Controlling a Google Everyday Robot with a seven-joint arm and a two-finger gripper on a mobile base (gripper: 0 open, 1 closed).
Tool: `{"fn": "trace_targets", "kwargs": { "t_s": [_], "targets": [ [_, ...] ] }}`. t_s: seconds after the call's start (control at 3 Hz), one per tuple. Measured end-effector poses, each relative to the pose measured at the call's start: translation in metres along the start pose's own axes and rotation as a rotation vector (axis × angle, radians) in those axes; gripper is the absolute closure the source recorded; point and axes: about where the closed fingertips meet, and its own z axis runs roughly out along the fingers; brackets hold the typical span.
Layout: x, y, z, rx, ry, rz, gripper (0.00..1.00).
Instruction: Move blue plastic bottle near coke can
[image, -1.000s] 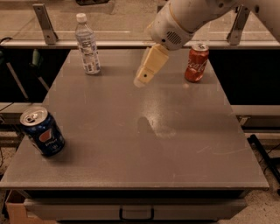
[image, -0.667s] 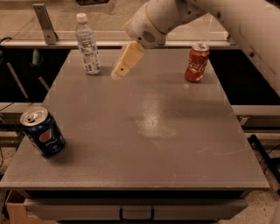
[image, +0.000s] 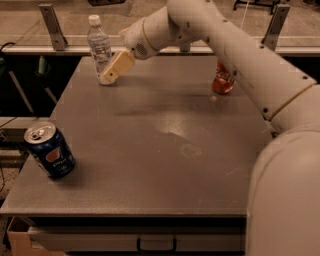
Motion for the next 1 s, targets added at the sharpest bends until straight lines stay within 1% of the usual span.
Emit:
{"fn": "trace_targets", "kwargs": {
  "t_s": [0.33, 0.67, 1.0],
  "targets": [
    [-0.010, -0.019, 0.032, 0.032, -0.110, 0.053, 0.00],
    [-0.014, -0.036, 0.057, 0.068, -0.186, 0.122, 0.00],
    [-0.010, -0.043, 0.074, 0.095, -0.226, 0.190, 0.18]
  ]
}}
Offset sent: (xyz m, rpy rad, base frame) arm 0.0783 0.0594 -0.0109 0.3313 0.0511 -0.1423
